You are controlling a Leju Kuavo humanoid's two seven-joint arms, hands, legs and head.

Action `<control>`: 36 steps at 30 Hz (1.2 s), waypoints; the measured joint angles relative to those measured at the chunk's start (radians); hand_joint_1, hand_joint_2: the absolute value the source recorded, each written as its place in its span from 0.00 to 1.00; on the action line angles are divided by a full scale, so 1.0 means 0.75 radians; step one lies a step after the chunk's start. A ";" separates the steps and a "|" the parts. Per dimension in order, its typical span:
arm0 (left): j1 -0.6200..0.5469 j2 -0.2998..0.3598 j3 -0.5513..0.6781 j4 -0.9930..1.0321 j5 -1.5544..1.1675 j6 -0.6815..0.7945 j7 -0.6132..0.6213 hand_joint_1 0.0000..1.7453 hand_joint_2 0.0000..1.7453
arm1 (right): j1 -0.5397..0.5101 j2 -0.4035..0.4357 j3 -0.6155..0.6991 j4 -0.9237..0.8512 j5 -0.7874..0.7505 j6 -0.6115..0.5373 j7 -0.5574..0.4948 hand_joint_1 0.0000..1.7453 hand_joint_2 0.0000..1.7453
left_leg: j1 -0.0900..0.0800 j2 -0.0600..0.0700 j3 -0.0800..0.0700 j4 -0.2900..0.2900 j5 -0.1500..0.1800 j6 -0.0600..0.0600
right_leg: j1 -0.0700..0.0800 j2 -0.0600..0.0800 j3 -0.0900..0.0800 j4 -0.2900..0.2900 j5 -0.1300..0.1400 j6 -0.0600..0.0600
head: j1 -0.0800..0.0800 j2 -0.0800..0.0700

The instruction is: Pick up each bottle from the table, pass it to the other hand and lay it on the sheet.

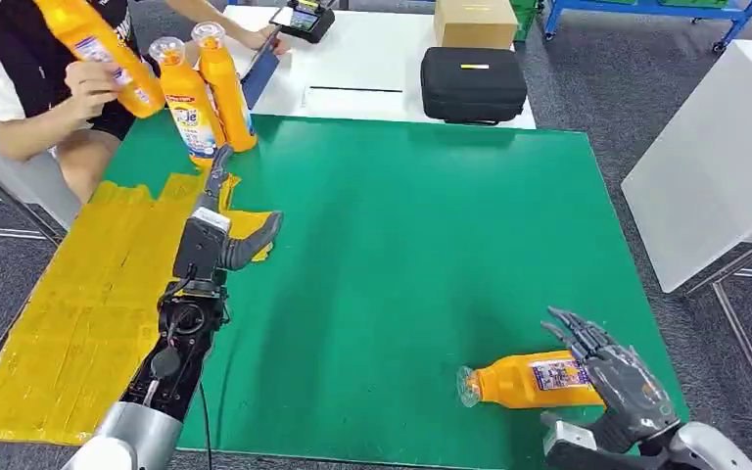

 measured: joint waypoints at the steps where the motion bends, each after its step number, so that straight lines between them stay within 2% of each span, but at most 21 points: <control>1: 0.000 0.002 -0.001 0.004 0.004 0.002 -0.004 0.00 1.00 | 0.016 0.017 -0.012 0.001 0.020 0.007 -0.008 0.00 1.00 | 0.000 0.000 0.000 0.000 0.000 0.000 | 0.000 0.000 0.000 0.000 0.000 0.000 | -0.001 0.000; 6: 0.000 0.004 -0.003 0.021 0.005 0.008 -0.005 0.00 1.00 | 0.044 0.076 -0.049 0.004 0.073 0.029 -0.016 0.00 1.00 | 0.000 0.002 0.000 0.000 0.000 0.000 | 0.000 0.002 0.000 0.000 0.000 0.000 | -0.001 0.000; 11: -0.002 0.006 -0.009 0.032 0.009 0.008 0.008 0.00 1.00 | 0.000 0.125 -0.069 0.067 0.156 -0.021 -0.027 0.00 1.00 | 0.000 0.002 0.000 0.000 0.000 0.000 | 0.000 0.002 0.000 0.000 0.000 0.000 | -0.001 0.000; 21: -0.017 0.007 -0.015 0.061 0.007 0.008 0.025 0.00 1.00 | -0.161 0.157 -0.077 0.295 0.323 -0.271 0.146 0.00 1.00 | 0.000 0.002 0.000 0.000 0.001 0.000 | 0.000 0.001 0.000 0.000 0.001 0.000 | -0.001 0.000; 31: -0.024 0.013 -0.014 0.089 0.031 0.007 0.025 0.00 1.00 | -0.199 0.149 -0.060 0.397 0.324 -0.288 0.173 0.00 1.00 | 0.000 0.002 0.000 0.000 0.001 0.000 | 0.000 0.001 0.000 0.000 0.000 0.000 | -0.001 0.000; 36: -0.038 0.017 -0.011 0.096 0.051 -0.014 0.037 0.00 1.00 | -0.198 0.148 -0.047 0.418 0.346 -0.221 0.232 0.00 1.00 | 0.000 0.002 0.000 0.000 0.001 0.000 | 0.000 0.001 0.000 0.000 0.000 0.000 | 0.000 0.000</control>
